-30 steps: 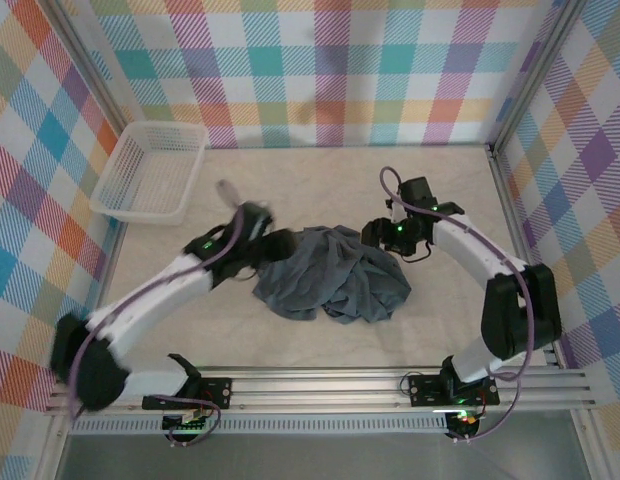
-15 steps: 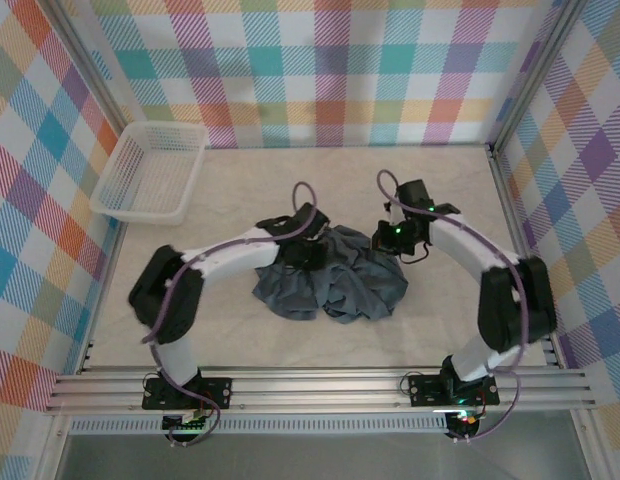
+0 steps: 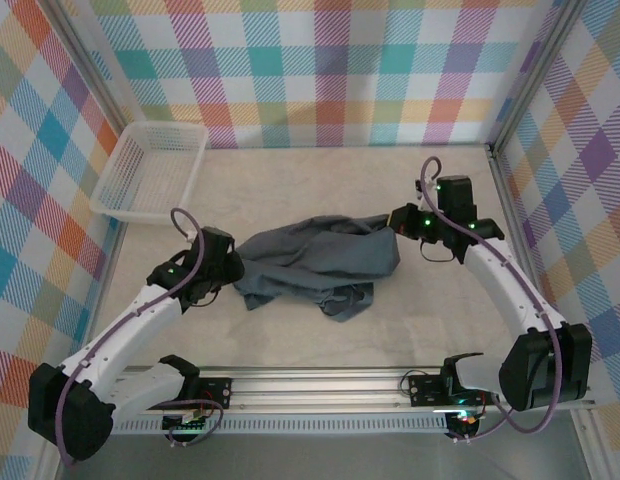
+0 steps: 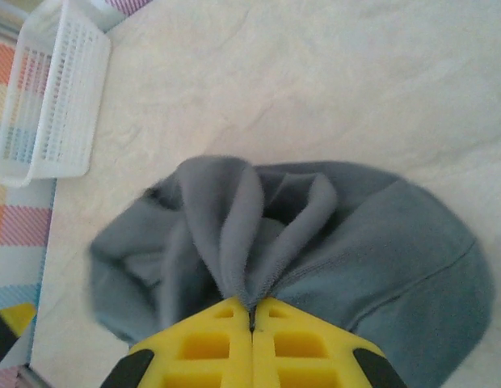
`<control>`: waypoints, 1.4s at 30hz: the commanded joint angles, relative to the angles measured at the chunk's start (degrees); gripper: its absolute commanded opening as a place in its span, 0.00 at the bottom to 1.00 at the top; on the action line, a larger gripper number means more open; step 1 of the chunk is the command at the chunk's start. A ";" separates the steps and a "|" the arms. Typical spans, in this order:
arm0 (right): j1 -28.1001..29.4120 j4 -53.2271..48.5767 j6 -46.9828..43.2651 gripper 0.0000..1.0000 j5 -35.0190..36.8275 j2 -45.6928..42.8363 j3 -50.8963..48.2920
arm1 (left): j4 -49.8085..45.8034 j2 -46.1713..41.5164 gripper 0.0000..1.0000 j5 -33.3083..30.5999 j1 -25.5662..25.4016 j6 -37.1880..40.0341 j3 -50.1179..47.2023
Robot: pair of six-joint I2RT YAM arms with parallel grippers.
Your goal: Fold the inside-out t-shirt
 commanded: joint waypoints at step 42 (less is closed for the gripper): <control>7.31 -2.75 -6.36 0.00 4.62 20.86 17.83 | 5.17 25.33 0.00 16.37 -10.13 4.13 -0.39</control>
